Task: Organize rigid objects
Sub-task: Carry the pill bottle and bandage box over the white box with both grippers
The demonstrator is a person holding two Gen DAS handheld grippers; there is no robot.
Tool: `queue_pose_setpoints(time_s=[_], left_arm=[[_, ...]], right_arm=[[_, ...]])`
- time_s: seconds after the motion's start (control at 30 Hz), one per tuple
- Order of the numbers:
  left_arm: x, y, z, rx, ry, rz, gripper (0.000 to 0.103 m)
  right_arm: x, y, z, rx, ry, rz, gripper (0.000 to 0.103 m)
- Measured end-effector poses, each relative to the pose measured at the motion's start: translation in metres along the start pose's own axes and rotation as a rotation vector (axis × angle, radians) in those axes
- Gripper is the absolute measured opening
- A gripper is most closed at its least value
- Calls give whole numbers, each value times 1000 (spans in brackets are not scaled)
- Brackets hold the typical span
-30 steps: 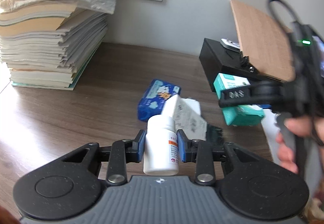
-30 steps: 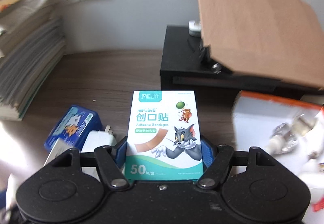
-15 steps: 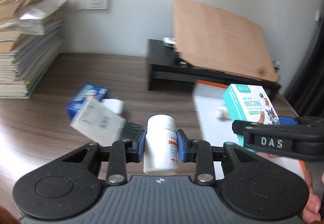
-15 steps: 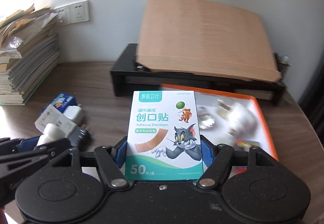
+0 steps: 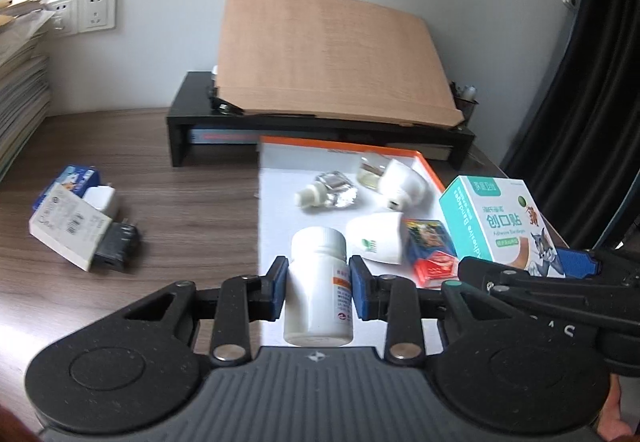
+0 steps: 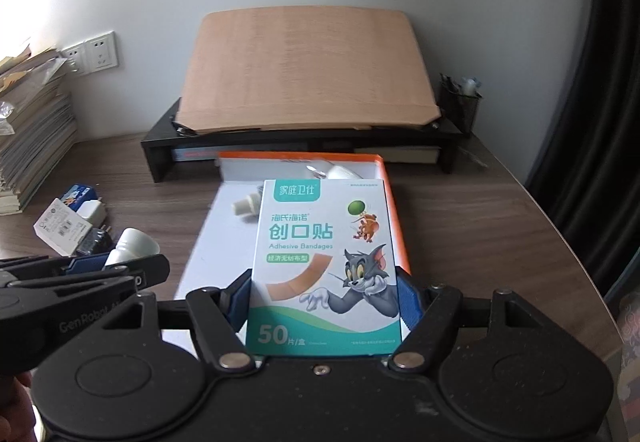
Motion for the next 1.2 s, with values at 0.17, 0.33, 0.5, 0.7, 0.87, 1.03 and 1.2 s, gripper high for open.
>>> queue_pose_setpoints(time_s=[0.17,0.33,0.5,0.7,0.87,1.03,1.2], left_arm=[[-5,-3,-16,3,9,1,33],[-7,-4,-27,3,23,-3,33],[-7,0,-34,1,25,-12,33],[-8,4,-42,-13,28,-24,33],[-8,4,-44,-16,32,-23,33],[-8,2,-45,-12,33,-20,33],[-8,2,-45,-10,35,-18,33]], right_arm=[[5,-4,-20,-22,8,-2,84],[10,-5,-33,-30,19,-11,84],[12,-1,-39,-25,29,-25,84],[14,2,-45,-24,33,-37,84],[14,2,-46,-25,39,-36,84],[15,0,-46,-21,42,-33,84],[13,-1,-46,-18,44,-23,84]])
Point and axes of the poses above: each gripper's, at about its wrist camera, not at the fingertips, and x roughly against the way its jaws point, z to its left, y to its top, the point moved 9 cm from there along -x, roughly the way its jaws point, and after that the axes turned 3 degrees about -x, right-handed, at the moved point
